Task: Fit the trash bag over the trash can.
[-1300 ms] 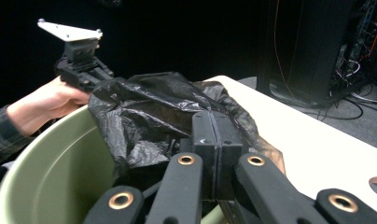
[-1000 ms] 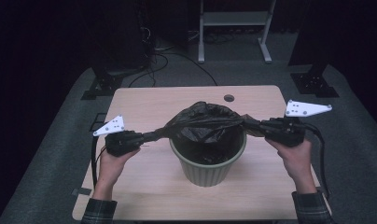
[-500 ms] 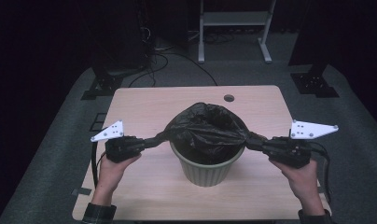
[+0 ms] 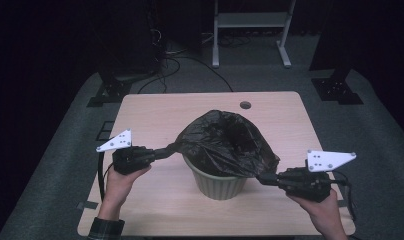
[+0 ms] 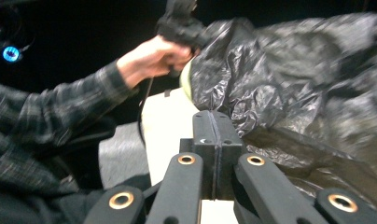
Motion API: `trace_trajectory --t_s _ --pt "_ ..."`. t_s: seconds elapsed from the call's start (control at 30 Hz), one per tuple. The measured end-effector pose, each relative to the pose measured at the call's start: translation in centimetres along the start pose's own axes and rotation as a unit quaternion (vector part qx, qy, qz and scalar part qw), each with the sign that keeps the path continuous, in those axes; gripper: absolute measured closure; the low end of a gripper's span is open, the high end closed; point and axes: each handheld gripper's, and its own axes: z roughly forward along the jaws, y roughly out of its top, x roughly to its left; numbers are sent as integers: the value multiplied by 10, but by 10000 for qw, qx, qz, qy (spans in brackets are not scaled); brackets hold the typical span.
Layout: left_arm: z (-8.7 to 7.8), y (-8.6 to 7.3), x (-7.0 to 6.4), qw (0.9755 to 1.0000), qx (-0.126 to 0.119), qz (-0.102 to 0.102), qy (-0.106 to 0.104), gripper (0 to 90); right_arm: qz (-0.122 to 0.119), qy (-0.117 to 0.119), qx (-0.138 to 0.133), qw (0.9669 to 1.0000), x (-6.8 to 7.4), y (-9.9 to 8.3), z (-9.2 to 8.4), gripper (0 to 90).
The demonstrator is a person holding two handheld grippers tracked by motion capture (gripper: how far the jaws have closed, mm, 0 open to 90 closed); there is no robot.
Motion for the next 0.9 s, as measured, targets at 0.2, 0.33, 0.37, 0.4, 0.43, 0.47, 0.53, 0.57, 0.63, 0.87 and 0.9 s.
trace_trajectory --t_s 0.2,0.33,0.37,0.4,0.43,0.47,0.53,0.57,0.63,0.87,0.9 --pt "2 -2 1 10000 54 -10 -1 895 89 256 266 9993 8 -14 16 900" --pt "3 -4 2 10000 80 -21 11 895 147 314 497 9982 6 -23 26 900" --pt "3 -4 2 10000 90 -23 24 895 162 307 555 9979 6 -25 28 900" --pt "3 -4 2 10000 94 -24 24 895 164 292 620 9975 4 -27 30 900" --pt "3 -4 3 9999 99 -21 23 895 174 278 712 9969 3 -29 32 900" --pt "3 -4 3 9999 120 -17 34 895 162 253 798 9964 3 -31 34 900" --pt "3 -5 4 9999 130 -30 47 895 168 234 935 9952 2 -34 39 900" --pt "3 -6 4 9999 154 -31 41 895 154 203 1006 9946 2 -35 41 900" --pt "4 -7 5 9998 183 -42 59 895 153 128 1143 9933 0 -38 45 900" --pt "12 -10 6 9991 409 -3 63 893 313 39 1099 9934 -12 -49 45 900" --pt "13 -11 6 9991 422 -20 31 893 336 46 1055 9938 -14 -50 43 900"
